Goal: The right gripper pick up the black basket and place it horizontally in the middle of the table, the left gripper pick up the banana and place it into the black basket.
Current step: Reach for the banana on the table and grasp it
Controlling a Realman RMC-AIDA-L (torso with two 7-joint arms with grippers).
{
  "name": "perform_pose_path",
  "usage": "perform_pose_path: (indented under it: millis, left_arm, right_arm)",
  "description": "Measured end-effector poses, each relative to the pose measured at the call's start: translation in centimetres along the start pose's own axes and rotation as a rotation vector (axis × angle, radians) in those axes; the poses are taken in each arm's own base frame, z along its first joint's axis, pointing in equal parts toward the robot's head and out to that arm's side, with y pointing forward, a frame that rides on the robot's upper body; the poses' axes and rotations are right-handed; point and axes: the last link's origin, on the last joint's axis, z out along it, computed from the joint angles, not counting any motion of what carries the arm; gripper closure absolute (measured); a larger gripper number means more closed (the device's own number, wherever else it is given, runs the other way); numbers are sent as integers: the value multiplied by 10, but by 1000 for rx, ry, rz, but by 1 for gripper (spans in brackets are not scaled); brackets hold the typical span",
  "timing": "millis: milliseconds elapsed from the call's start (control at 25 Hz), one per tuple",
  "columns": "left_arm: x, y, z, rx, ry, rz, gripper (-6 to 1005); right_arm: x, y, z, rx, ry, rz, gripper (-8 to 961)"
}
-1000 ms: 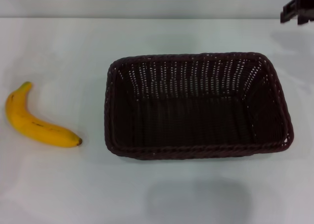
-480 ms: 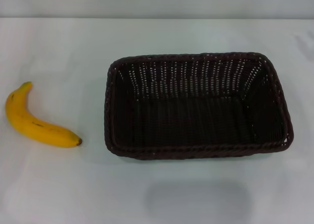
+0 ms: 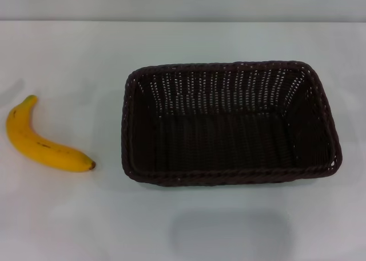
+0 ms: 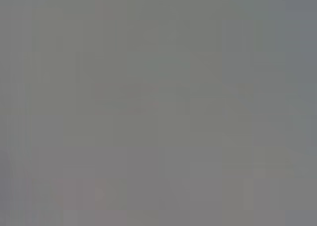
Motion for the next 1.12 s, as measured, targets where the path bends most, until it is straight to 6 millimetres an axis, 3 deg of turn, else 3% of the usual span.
perform_pose_path:
  millis: [320, 560, 800, 1120]
  left_arm:
    - [19, 47, 12, 278, -462, 9, 115]
    - [11, 51, 20, 473, -654, 23, 116]
    - [-5, 69, 56, 455, -709, -8, 118]
    - [-31, 58, 64, 448, -762, -152, 119]
  right_arm:
    - [5, -28, -21, 155, -10, -123, 142]
    - [6, -23, -6, 174, -15, -207, 84]
    - [12, -26, -12, 208, -16, -238, 84]
    - [16, -24, -13, 203, -6, -287, 84]
